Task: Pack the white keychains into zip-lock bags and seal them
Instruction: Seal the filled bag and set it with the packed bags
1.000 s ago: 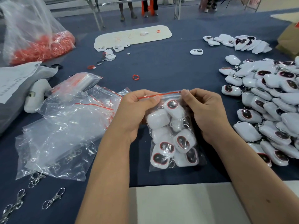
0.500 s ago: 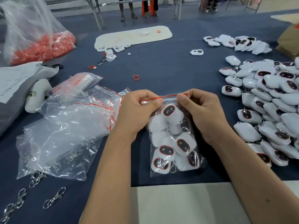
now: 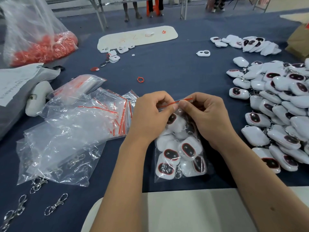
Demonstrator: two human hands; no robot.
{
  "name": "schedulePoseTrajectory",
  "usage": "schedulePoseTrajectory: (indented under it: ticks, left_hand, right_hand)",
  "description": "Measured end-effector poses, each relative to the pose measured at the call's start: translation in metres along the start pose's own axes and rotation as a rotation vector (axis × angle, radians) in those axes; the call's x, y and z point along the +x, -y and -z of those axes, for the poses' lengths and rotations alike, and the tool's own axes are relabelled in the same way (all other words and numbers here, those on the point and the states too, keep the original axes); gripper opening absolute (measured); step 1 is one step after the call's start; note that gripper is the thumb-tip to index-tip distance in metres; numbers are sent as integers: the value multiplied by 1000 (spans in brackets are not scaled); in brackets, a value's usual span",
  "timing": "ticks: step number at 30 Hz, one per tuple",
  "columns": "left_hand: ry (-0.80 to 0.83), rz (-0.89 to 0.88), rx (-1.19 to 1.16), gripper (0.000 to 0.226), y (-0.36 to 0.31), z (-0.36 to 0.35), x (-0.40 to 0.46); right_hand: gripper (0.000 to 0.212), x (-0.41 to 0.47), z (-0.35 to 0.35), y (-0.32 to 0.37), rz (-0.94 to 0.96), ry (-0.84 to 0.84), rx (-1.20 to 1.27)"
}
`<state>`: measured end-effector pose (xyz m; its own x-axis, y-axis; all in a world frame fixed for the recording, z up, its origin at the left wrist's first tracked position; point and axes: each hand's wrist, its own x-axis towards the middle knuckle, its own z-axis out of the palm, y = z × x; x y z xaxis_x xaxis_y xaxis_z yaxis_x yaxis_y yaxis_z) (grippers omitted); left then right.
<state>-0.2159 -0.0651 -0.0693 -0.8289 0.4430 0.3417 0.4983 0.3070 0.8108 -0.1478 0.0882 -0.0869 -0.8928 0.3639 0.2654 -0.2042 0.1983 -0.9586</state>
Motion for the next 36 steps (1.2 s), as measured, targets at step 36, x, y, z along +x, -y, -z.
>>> schedulePoseTrajectory:
  ticks: [36]
  left_hand:
    - [-50, 455, -392, 26, 7, 14, 0]
  right_hand:
    - [12, 5, 9, -6, -189, -174, 192]
